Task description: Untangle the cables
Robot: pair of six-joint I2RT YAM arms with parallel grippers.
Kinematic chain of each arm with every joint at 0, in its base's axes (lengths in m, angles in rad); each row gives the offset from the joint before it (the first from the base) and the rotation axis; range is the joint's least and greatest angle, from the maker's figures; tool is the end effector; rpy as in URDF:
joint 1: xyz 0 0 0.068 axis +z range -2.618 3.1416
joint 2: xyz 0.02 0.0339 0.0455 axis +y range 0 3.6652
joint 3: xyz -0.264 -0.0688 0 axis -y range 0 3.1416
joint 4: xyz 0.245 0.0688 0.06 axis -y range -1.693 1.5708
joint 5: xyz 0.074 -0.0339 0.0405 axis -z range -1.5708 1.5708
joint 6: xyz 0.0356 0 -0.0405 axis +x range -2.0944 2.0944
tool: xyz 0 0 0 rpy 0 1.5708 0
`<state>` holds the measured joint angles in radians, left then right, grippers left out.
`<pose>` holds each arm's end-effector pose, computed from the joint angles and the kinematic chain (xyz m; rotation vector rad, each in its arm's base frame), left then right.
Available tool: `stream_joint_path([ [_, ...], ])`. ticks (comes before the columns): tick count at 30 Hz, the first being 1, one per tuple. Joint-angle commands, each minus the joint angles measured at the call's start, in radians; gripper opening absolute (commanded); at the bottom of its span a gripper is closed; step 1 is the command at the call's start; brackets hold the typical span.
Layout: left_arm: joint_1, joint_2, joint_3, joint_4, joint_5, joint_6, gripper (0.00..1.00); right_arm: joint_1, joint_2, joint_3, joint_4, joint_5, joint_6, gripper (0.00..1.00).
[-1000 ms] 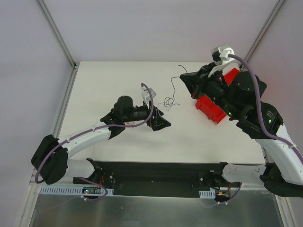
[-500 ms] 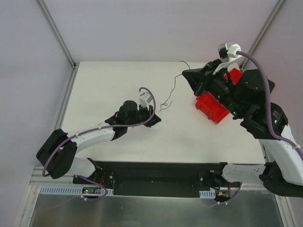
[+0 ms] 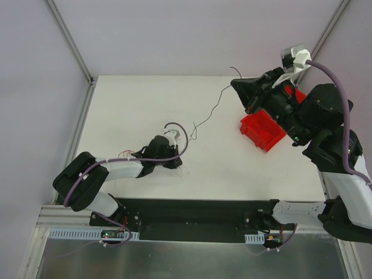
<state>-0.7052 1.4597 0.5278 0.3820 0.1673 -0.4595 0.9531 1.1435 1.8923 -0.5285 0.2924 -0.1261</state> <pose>0.2079 -0.1847 0.1580 0.3779 2.2048 -0.8446 0.0980 0.1202 0.5881 -0.4823 1.2902 0.4970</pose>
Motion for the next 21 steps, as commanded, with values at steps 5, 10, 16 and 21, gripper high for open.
stream_joint_path([
  [5, 0.023, 0.034, -0.006, 0.004, -0.061, -0.015, 0.00, -0.004, -0.024, 0.157, 0.019, 0.068, -0.105, 0.00],
  [10, 0.035, 0.034, 0.001, -0.018, -0.060, -0.016, 0.00, -0.002, -0.034, 0.217, 0.018, 0.123, -0.179, 0.00],
  [16, 0.036, -0.047, 0.046, -0.086, -0.044, -0.005, 0.00, -0.002, -0.060, 0.113, 0.038, 0.233, -0.233, 0.00],
  [21, 0.036, -0.134, 0.098, -0.176, -0.019, -0.004, 0.33, -0.039, -0.114, -0.099, 0.110, 0.382, -0.296, 0.00],
])
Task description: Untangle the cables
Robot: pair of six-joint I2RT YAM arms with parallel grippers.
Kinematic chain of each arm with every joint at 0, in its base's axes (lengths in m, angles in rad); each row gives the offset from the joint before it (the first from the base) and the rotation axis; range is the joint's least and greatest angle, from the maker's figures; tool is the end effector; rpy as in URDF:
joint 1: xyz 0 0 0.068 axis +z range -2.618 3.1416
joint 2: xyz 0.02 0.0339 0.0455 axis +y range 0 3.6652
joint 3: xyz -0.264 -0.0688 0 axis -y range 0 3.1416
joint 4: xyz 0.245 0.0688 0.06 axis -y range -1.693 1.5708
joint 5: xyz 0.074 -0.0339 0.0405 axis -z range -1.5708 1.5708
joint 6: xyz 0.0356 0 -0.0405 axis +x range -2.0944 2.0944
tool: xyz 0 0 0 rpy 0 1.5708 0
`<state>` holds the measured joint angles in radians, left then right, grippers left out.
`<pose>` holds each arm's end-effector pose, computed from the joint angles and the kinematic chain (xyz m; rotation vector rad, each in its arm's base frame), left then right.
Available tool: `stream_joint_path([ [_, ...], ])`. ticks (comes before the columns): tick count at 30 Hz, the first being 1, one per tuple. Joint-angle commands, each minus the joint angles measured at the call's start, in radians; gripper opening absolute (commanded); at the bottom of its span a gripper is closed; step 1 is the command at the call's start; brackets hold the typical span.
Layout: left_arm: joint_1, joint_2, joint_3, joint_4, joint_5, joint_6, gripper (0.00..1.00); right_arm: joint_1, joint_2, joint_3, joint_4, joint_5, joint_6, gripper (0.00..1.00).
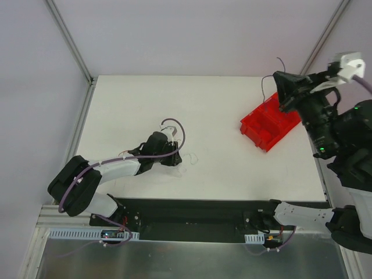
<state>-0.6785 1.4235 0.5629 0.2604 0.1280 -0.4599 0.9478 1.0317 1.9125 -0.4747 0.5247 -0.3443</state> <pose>0.2126 -0.1772 0.1663 0.3244 2.2519 -0.7690 0.0672 0.0630 0.6086 -0.3135 1.1840 0.2210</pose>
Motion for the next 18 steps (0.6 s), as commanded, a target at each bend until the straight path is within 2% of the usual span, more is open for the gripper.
stream_joint_path([
  [1, 0.010, -0.121, 0.061, -0.058, 0.022, -0.008, 0.41, -0.053, -0.008, -0.159, 0.056, 0.165, -0.079, 0.00],
  [4, 0.010, -0.190, 0.066, -0.072, 0.027, -0.011, 0.55, -0.105, -0.034, -0.242, 0.054, 0.166, -0.056, 0.00],
  [7, 0.010, -0.239, 0.094, -0.119, 0.035, 0.006, 0.64, -0.161, -0.067, -0.317, 0.048, 0.121, -0.012, 0.00],
  [18, 0.010, -0.379, 0.264, -0.291, 0.079, 0.095, 0.84, -0.394, -0.061, -0.402, -0.044, -0.001, 0.097, 0.00],
])
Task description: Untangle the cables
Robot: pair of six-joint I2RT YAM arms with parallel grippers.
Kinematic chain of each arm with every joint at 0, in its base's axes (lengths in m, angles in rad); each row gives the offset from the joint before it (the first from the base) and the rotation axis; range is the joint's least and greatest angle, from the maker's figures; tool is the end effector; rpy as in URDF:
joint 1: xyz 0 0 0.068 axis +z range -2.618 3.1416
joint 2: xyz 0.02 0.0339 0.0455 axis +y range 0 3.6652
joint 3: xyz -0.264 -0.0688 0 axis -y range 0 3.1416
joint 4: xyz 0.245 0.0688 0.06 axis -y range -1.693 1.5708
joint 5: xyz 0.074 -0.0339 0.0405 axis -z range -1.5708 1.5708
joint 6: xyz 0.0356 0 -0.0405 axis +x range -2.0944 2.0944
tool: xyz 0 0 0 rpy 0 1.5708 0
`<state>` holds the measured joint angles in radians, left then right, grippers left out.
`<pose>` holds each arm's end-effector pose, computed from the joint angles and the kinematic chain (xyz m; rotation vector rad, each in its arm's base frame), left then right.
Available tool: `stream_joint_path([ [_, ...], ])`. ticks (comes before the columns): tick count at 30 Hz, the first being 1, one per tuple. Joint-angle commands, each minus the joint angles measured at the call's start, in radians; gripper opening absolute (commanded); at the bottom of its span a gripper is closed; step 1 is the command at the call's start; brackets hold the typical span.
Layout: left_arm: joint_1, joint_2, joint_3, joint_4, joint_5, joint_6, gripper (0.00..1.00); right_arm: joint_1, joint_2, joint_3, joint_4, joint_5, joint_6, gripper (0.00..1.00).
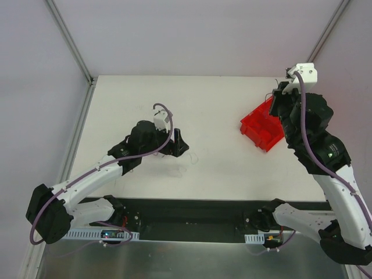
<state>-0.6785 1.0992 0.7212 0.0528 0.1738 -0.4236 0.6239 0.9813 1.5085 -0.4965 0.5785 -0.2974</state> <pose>0.1933 -0.1637 0.2792 0.3771 1.9614 -0.8975 0.1400 0.0768 0.5112 -0.2511 1.5276 -0.1865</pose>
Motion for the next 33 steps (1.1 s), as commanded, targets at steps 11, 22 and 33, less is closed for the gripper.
stream_joint_path([
  [11, 0.011, -0.091, 0.230, -0.168, 0.085, 0.080, 0.91, -0.265, 0.030, -0.022, -0.040, -0.135, 0.078, 0.00],
  [22, 0.010, -0.065, 0.284, -0.195, 0.090, 0.120, 0.91, -0.432, 0.091, -0.129, 0.022, -0.296, 0.156, 0.00],
  [33, 0.010, 0.017, 0.376, -0.218, 0.101, 0.186, 0.91, -0.567, 0.266, -0.240, 0.110, -0.437, 0.250, 0.00],
])
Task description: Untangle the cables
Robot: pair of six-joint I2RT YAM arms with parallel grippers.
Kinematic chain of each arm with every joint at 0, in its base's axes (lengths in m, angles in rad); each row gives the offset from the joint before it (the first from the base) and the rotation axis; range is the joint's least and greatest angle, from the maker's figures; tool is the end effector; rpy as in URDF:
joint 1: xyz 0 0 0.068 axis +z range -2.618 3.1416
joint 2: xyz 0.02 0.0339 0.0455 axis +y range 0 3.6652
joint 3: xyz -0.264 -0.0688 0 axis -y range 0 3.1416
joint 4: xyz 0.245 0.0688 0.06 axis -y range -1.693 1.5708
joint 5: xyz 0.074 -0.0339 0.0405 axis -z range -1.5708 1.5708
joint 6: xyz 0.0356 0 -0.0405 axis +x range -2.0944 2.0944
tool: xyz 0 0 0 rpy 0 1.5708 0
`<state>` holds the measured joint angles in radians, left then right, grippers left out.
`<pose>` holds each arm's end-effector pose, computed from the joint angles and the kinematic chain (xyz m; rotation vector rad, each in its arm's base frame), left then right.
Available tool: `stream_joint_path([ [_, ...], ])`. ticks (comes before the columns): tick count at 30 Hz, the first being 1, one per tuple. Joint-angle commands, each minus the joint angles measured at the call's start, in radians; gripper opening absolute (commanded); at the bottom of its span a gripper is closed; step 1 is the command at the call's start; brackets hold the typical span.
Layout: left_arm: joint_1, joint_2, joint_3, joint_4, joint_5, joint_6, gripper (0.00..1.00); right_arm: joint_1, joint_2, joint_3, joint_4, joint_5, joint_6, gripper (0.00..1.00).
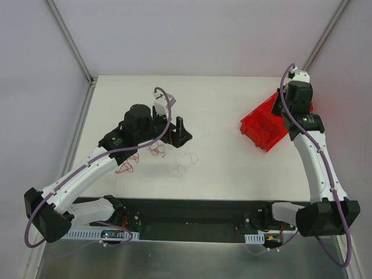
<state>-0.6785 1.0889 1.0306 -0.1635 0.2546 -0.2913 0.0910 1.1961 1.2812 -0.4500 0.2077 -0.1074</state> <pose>0.1902 -0.1648 0.3692 0.5482 1.8002 -0.9097 0.2636 0.0167 0.4010 -0.0533 1.9325 -0.2119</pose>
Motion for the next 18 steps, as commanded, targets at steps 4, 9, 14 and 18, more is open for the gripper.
stream_joint_path([
  [4, 0.010, 0.074, 0.124, -0.031, 0.021, 0.104, 0.92, -0.059, 0.127, 0.003, 0.033, -0.083, 0.097, 0.00],
  [9, 0.014, 0.144, 0.198, -0.062, 0.035, 0.168, 0.92, -0.086, 0.227, 0.056, -0.030, -0.134, 0.132, 0.00],
  [14, 0.037, 0.184, 0.221, -0.076, 0.100, 0.165, 0.91, -0.112, 0.310, 0.104, -0.078, -0.146, 0.143, 0.00],
  [18, 0.043, 0.210, 0.201, -0.079, 0.101, 0.172, 0.91, -0.117, 0.422, 0.180, -0.140, -0.180, 0.133, 0.00],
])
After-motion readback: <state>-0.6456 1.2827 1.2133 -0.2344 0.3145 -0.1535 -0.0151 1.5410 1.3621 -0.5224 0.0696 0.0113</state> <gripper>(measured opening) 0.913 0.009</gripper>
